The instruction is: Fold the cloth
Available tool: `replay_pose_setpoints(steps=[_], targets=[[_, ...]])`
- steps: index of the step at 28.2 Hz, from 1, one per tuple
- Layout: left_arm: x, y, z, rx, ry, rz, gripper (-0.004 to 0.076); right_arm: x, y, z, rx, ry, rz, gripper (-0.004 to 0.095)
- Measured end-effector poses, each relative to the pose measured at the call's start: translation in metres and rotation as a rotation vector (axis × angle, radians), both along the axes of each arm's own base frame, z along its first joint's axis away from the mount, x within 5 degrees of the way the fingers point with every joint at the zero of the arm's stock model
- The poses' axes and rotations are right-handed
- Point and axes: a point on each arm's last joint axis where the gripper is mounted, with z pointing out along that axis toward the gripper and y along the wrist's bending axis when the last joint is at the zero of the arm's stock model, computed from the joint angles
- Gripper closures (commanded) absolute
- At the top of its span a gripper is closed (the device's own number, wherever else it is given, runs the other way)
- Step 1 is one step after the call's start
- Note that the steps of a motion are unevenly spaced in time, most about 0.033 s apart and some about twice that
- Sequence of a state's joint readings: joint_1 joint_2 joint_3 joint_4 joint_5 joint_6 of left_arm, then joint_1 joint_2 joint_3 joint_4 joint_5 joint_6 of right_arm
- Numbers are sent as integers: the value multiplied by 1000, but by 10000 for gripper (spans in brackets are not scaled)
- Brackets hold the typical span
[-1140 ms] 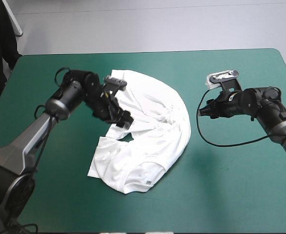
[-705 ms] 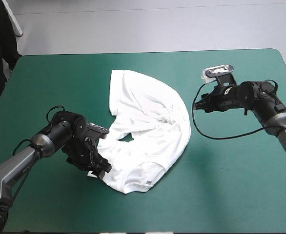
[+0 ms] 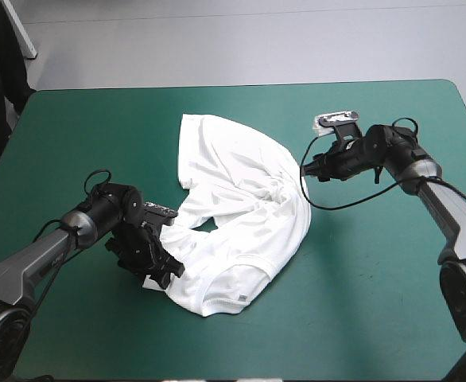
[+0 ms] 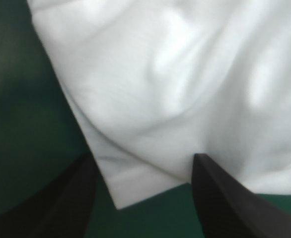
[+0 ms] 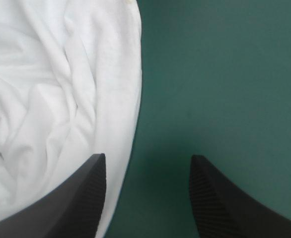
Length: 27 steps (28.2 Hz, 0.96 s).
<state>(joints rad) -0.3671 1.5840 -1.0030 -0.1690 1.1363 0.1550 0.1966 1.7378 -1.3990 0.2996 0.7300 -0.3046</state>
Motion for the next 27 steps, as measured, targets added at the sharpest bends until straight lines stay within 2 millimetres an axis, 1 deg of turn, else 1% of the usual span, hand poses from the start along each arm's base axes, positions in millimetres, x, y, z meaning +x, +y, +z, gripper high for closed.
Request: replay_pose_setpoints(steps=[1, 2, 3, 6, 9, 15, 16, 18, 19, 20, 21, 23, 24, 25, 27], targets=[[1, -1, -2, 2, 10, 0, 400, 10, 4, -2, 24, 8, 7, 424], [2, -1, -3, 5, 11, -1, 489, 18, 8, -2, 53, 15, 9, 423], [3, 0, -4, 11, 12, -4, 551, 27, 12, -3, 79, 17, 13, 423], [4, 0, -5, 17, 12, -13, 719, 41, 18, -10, 121, 33, 20, 423], [4, -2, -6, -3, 19, -16, 733, 52, 24, -23, 151, 64, 31, 423], [3, -3, -6, -14, 31, -20, 733, 63, 29, -62, 164, 156, 42, 424], [3, -3, -6, -15, 32, -20, 733, 64, 29, -66, 164, 165, 43, 424], [3, -3, -6, -18, 42, -17, 733, 65, 30, -66, 166, 160, 46, 425], [3, -4, -6, -21, 47, -16, 733, 65, 30, -67, 165, 162, 47, 442], [2, -4, -6, -23, 49, -14, 733, 65, 30, -67, 165, 161, 48, 484], [2, -4, -6, -23, 50, -14, 733, 65, 30, -67, 165, 161, 49, 554], [2, -4, -6, -23, 50, -14, 733, 65, 30, -68, 164, 163, 50, 753], [2, -4, -6, -23, 50, -14, 733, 65, 30, -68, 164, 165, 50, 886], [2, -4, -6, -24, 50, -14, 733, 65, 30, -69, 162, 169, 54, 917], [2, -4, -6, -24, 50, -15, 733, 64, 30, -71, 158, 181, 67, 915]])
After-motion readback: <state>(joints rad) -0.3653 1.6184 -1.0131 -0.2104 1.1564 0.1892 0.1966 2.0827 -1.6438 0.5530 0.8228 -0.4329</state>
